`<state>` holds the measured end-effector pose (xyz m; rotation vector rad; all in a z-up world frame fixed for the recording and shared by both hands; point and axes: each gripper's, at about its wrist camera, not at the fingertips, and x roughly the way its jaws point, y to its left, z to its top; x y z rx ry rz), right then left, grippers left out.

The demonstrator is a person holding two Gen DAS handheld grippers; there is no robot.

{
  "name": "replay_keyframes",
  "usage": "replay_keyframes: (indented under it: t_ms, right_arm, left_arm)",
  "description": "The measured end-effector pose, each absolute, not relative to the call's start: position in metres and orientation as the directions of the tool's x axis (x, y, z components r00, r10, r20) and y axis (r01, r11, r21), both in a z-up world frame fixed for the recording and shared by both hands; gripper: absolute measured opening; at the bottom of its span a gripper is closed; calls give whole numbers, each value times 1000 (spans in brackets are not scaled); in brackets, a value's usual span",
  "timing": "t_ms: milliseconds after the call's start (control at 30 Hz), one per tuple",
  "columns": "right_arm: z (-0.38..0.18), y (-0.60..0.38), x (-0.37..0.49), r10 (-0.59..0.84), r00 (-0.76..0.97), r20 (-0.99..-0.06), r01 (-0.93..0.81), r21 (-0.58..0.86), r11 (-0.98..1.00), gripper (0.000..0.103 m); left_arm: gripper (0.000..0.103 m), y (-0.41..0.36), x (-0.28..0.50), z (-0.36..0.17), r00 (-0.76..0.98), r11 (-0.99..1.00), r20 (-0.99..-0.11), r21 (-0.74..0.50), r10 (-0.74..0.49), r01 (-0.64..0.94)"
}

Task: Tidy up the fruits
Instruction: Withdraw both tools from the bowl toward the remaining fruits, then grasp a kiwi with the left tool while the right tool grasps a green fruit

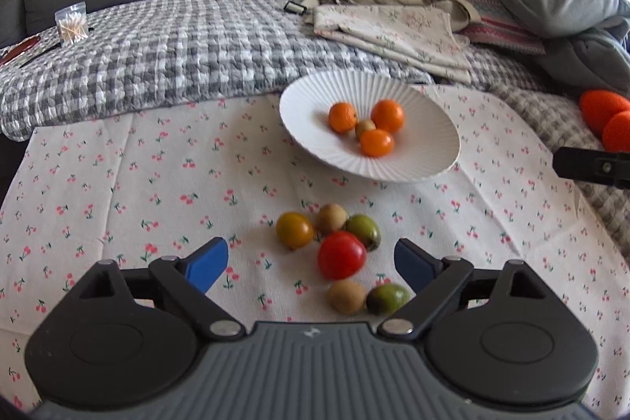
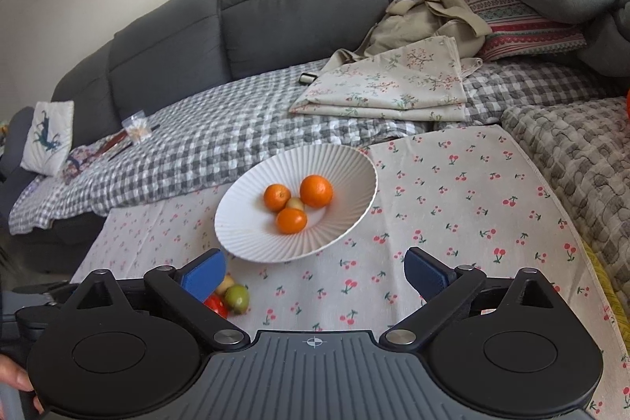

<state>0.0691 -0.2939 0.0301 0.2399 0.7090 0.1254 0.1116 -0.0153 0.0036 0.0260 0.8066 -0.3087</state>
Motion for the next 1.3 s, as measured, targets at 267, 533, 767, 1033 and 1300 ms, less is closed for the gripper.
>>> replay_keyframes:
  t_ms: [267,533,767,1033,1300]
  right_arm:
    - [22,-295,70,211,736,-643,-40,270,962,99]
    - [17,-281,71,213,721,-659,-85,221,971,99]
    - [13,-283,72,211,714,-668,-79,222,972,99]
    - [9,-274,74,224,702,-676,-107,211,972,99]
    - [6,-271,75,225,692,-686,-113,205,972,99]
  left_arm:
    - [91,-4,122,-14,618,967,-745,-162,-250,195]
    - [81,-15,122,-28,577,957,-766,-186,-284,225]
    - [67,-14,124,-35,541,949,-780,-232,-313,215]
    - [61,-15,129,-46,531,948,-786,-265,-318,175]
    - [33,-38,122,-48,565,960,-783,-149,-262,238]
